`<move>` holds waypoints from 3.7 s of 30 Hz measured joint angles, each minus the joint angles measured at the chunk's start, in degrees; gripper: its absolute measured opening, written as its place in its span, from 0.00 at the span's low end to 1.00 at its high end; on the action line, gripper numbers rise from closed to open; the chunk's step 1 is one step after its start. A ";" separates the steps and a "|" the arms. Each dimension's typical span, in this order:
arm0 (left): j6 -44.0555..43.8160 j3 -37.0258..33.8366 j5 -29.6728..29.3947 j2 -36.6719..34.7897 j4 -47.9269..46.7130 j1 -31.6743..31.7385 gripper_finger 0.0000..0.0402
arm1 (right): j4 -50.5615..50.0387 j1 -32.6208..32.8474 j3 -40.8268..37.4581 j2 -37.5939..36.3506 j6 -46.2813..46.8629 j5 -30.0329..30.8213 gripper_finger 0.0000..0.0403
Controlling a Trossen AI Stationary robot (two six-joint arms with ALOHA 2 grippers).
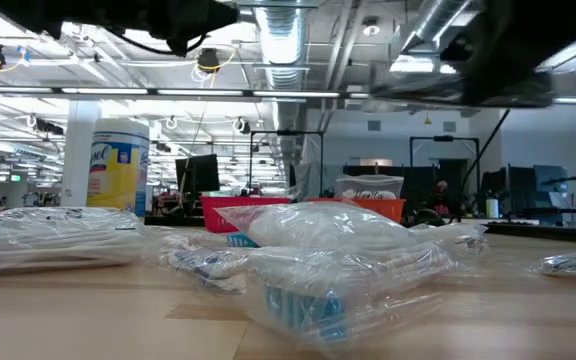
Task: Pick & Place Travel size toiletries
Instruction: Put the black hair comb into the bottom red bin
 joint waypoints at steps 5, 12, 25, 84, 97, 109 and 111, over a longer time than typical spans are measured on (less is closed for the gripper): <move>2.37 -0.01 0.30 0.63 2.78 1.76 0.00 | 0.29 5.51 0.02 -0.02 6.83 2.66 0.01; 4.38 -0.05 2.79 0.82 7.33 4.23 0.00 | 0.51 11.34 0.07 -0.02 17.19 5.94 0.01; 6.77 -0.03 11.61 0.80 12.24 9.11 0.00 | 0.51 23.58 2.92 0.70 34.07 8.09 0.01; 0.88 1.17 13.28 9.70 15.68 8.98 0.00 | -24.60 25.93 16.02 11.39 38.07 10.01 0.26; -3.87 1.52 18.42 12.67 10.53 8.96 0.00 | -27.23 25.40 15.75 10.96 22.22 23.93 0.26; -5.11 6.58 25.66 12.68 -9.74 5.88 0.00 | -1.83 21.88 -1.46 -4.12 2.17 29.13 0.22; -3.79 6.59 25.85 12.69 -9.86 4.50 0.00 | 7.09 19.92 -6.46 -7.70 -3.08 29.04 0.21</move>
